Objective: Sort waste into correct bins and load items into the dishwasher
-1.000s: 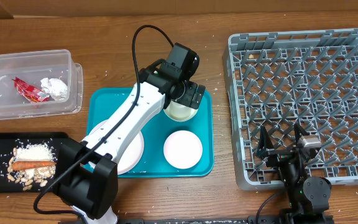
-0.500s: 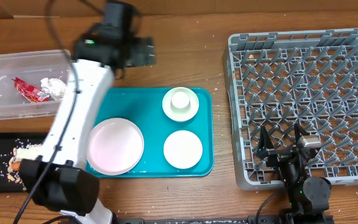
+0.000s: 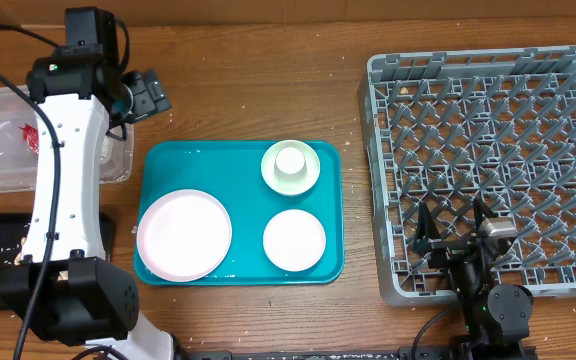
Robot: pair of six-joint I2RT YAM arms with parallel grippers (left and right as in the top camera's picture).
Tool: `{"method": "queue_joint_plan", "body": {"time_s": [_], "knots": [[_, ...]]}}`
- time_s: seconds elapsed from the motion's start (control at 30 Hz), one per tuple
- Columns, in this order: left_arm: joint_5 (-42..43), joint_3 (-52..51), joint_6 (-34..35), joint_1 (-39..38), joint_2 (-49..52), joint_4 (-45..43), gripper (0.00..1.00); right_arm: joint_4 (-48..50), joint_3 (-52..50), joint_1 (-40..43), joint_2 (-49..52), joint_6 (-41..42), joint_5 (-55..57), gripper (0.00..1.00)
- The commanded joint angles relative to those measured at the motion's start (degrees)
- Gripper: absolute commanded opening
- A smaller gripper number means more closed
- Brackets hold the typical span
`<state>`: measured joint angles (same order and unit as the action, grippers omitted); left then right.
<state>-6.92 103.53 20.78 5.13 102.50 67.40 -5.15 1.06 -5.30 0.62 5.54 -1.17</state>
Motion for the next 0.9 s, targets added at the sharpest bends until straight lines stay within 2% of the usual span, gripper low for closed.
{"method": "queue_joint_plan", "body": {"time_s": [0.0,0.33,0.87], "knots": [[-2.7,0.5,-1.5,0.6,-0.4,0.2,1.00,0.3,-0.6,-0.1,-0.5,-0.2,0.2,1.00],[2.5,0.5,-1.3,0.0,-0.3,-0.7,1.00,0.3,-0.6,-0.1,-0.5,-0.2,0.2,1.00],[2.5,0.5,-1.3,0.0,-0.3,-0.8,1.00,0.3,-0.6,-0.1,-0.5,-0.2,0.2,1.00]]}}
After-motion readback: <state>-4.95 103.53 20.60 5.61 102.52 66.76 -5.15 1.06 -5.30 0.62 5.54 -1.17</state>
